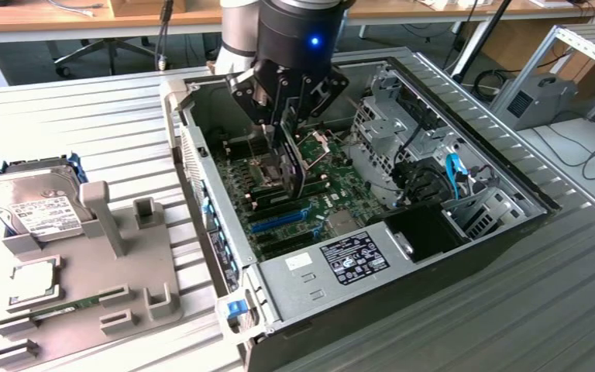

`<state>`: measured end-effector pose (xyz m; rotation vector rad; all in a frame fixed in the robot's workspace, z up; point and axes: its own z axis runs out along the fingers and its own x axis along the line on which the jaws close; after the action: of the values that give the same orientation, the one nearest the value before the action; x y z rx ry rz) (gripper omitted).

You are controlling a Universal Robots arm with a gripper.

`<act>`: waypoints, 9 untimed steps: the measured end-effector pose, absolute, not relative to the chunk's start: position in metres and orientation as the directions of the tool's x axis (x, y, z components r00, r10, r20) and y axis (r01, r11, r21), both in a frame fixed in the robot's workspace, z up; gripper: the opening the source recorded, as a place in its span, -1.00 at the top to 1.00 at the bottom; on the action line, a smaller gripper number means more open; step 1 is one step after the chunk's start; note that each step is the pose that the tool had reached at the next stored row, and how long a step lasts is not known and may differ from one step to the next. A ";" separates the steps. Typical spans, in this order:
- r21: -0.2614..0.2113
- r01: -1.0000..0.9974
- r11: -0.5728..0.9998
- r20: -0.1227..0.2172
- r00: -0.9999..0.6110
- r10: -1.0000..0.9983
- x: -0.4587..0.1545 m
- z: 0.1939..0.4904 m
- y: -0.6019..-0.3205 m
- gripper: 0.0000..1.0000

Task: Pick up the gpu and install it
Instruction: 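Pick up the gpu and move the gpu toward the slot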

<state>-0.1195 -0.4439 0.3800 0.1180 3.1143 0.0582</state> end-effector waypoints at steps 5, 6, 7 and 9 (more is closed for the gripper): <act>0.038 0.075 0.996 -0.023 -0.997 0.076 -0.116 0.379 -0.444 0.48; 0.038 0.075 0.996 -0.023 -0.997 0.076 -0.114 0.378 -0.444 0.48; 0.038 0.075 0.996 -0.023 -0.997 0.076 -0.113 0.378 -0.444 0.48; 0.038 0.075 0.996 -0.023 -0.997 0.076 -0.111 0.378 -0.444 0.48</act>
<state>-0.1115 -0.4439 0.3776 0.1180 3.1143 0.0581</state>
